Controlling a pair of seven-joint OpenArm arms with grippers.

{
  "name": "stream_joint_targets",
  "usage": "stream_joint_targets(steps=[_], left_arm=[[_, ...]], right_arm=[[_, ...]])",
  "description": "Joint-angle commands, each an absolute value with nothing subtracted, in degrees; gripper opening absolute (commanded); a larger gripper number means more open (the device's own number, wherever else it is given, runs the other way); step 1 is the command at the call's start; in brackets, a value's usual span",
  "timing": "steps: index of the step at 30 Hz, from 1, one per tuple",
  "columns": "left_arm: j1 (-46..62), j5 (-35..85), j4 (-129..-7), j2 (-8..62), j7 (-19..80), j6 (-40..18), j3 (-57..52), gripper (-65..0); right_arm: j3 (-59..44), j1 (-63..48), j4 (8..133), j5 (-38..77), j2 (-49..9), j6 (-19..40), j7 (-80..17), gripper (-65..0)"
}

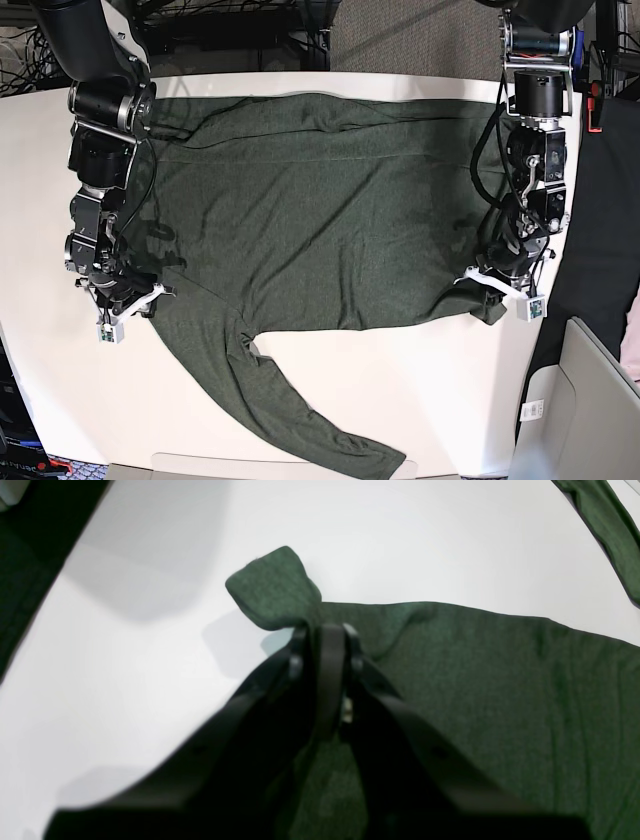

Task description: Fold the T-shirt properly

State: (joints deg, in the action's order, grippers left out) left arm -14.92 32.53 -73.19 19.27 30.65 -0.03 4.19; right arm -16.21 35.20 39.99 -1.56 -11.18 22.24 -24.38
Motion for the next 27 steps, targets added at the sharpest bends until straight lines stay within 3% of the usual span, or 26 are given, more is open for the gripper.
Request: stream_joint_targets(steps=[1, 4, 9, 18, 27], left_arm=[[-16.5, 32.7, -74.2, 20.1, 29.2, -0.2, 3.9, -65.0], [-16.5, 32.7, -74.2, 20.1, 29.2, -0.2, 3.9, -65.0], [-16.5, 32.7, -74.2, 20.1, 29.2, -0.2, 3.9, -65.0], [-14.5, 32.8, -78.5, 21.2, 29.2, -0.2, 3.8, -65.0], [-8.9, 32.8, -84.9, 21.4, 29.2, -0.2, 1.5, -65.0]], right_arm=[[-16.2, 36.4, 40.3, -1.5, -10.7, 22.6, -25.4, -54.6], [-16.3, 36.0, 41.0, -1.3, -10.4, 24.4, -27.2, -61.7], [-16.5, 35.5, 45.4, 4.1, -10.4, 33.0, -32.8, -64.7], [-16.6, 24.7, 64.3, 13.1, -13.1, 33.2, -34.1, -64.7], [-17.2, 14.0, 78.6, 33.6, -19.6, 33.2, -39.2, -64.7]])
